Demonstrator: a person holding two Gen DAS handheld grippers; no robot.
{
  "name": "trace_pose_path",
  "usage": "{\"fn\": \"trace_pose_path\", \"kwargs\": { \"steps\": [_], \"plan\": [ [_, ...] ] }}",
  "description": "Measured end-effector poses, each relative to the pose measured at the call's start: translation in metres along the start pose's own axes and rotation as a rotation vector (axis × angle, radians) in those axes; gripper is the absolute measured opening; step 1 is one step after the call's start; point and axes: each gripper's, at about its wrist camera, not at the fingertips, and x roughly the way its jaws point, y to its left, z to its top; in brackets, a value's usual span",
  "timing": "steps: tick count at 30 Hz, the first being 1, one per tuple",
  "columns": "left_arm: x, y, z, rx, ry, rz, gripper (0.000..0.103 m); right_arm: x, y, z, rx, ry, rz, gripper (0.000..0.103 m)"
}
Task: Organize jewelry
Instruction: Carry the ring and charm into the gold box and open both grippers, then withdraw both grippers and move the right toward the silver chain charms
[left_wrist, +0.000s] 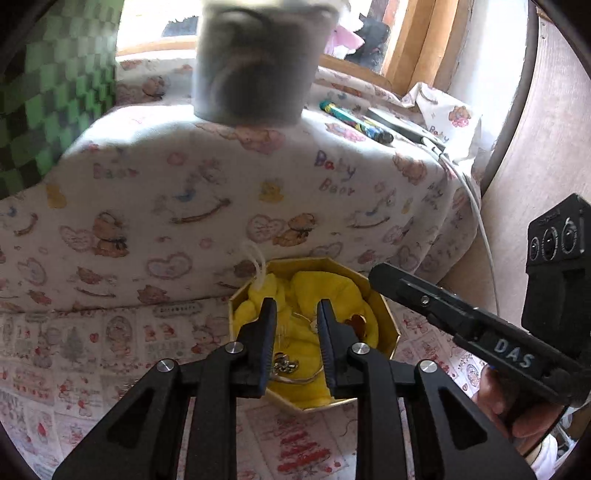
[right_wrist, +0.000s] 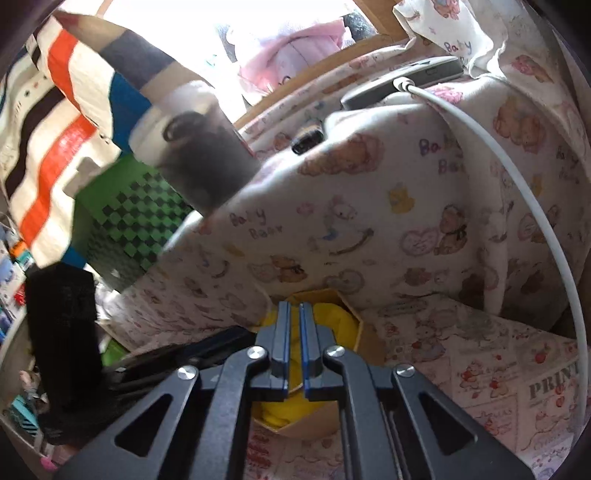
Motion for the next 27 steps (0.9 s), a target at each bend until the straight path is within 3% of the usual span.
{"fn": "trace_pose_path", "kwargs": {
  "steps": [3,6,9,13,16,17,21,23,27],
  "plan": [
    [-0.022,0.003,-0.002,-0.003,-0.038,0.000,0.028,-0.005,0.001,0.001,-0.002,-0.019,-0.012,0.017],
    [-0.052,0.008,-0.002,0.017,-0.112,0.065,0.040,-0.017,0.009,0.001,-0.051,-0.059,-0.046,0.021],
    [-0.082,0.015,-0.003,0.030,-0.192,0.107,0.052,-0.028,0.024,0.000,-0.108,-0.098,-0.069,0.032],
    [-0.120,0.035,-0.011,-0.002,-0.277,0.126,0.079,-0.036,0.043,-0.004,-0.171,-0.131,-0.085,0.046],
    [-0.138,0.056,-0.018,-0.054,-0.307,0.120,0.081,-0.035,0.058,-0.011,-0.220,-0.144,-0.113,0.056],
    [-0.144,0.064,-0.021,-0.071,-0.325,0.134,0.084,-0.034,0.061,-0.012,-0.232,-0.144,-0.118,0.056],
    [-0.158,0.086,-0.034,-0.095,-0.378,0.210,0.095,-0.034,0.075,-0.023,-0.282,-0.166,-0.134,0.076],
    [-0.162,0.097,-0.039,-0.104,-0.398,0.249,0.101,-0.033,0.080,-0.027,-0.296,-0.166,-0.137,0.077],
    [-0.160,0.116,-0.053,-0.101,-0.432,0.353,0.102,-0.027,0.085,-0.034,-0.320,-0.148,-0.141,0.077]
  ]
}}
